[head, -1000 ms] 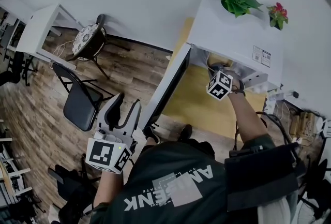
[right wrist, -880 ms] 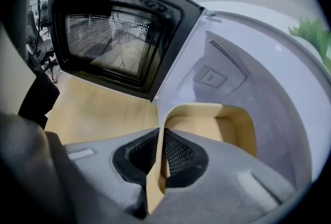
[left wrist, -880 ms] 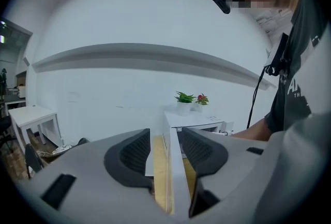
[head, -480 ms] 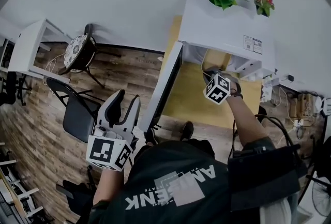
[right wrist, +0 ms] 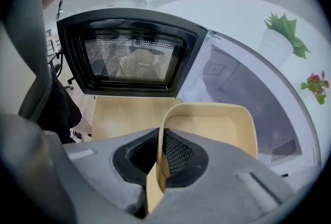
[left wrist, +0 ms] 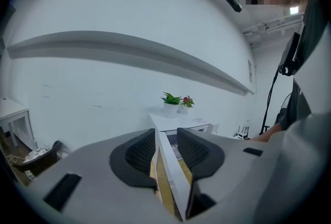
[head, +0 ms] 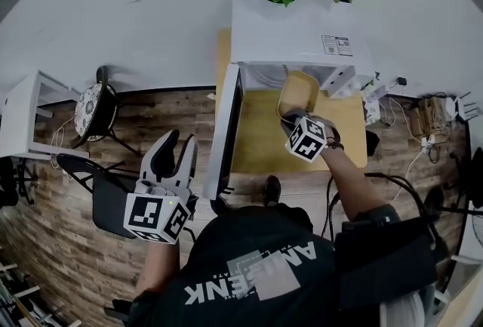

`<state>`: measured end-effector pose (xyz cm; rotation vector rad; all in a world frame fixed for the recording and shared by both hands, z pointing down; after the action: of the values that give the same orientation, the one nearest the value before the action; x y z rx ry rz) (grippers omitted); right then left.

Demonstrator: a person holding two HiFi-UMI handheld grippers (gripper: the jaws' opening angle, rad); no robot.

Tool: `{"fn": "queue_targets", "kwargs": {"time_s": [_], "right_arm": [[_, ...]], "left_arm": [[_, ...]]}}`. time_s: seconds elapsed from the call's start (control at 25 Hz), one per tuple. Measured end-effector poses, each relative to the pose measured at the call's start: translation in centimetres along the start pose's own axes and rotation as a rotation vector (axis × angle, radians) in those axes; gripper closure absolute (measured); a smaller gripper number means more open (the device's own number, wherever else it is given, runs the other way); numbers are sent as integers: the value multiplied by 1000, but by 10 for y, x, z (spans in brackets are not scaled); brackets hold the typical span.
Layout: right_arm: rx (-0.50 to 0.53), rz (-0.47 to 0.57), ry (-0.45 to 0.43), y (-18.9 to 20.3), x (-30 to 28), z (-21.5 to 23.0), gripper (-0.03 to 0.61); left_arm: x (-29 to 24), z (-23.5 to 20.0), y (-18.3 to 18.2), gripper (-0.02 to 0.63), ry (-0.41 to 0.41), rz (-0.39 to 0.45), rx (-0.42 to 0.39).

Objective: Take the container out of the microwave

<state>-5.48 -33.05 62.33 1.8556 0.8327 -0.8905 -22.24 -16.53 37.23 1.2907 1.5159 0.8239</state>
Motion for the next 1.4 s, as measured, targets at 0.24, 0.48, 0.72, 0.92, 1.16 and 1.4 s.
{"fn": "queue_targets", "kwargs": {"time_s": [0.24,0.48,0.72,0.92,1.16,1.4], "right_arm": [[-62,-1,18,-5,29,-16,566],[-121,9,48,-11,59,-24,566],[-166,47,99,-30,96,-28,566],[-177,52,92,-42,124,-34,566],[-179,78,96,-60,164,-37,566],[-141,76,113,-70,192,-34,566]], "left_arm": [[-12,4,0,496,83,-8,-26],[-30,7,-6,554,142,6,-35],[-39,16,-11,592,221,-9,-56],[-48,18,-11,612,249,-25,-79],[-53,15,-16,612,243,-25,-36],[-57,12,-20,612,236,-37,29]]}}
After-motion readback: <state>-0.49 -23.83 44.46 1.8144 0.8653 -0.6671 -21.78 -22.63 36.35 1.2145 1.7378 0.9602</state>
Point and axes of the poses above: the fingertips, and each gripper's own axes: x backward along the fingers, z to its right, y out of its underside, the point moved 1 cm from there along x, backward along the fingers, and after that the axes turned 11 degrees about x, right-handed, at the moved point
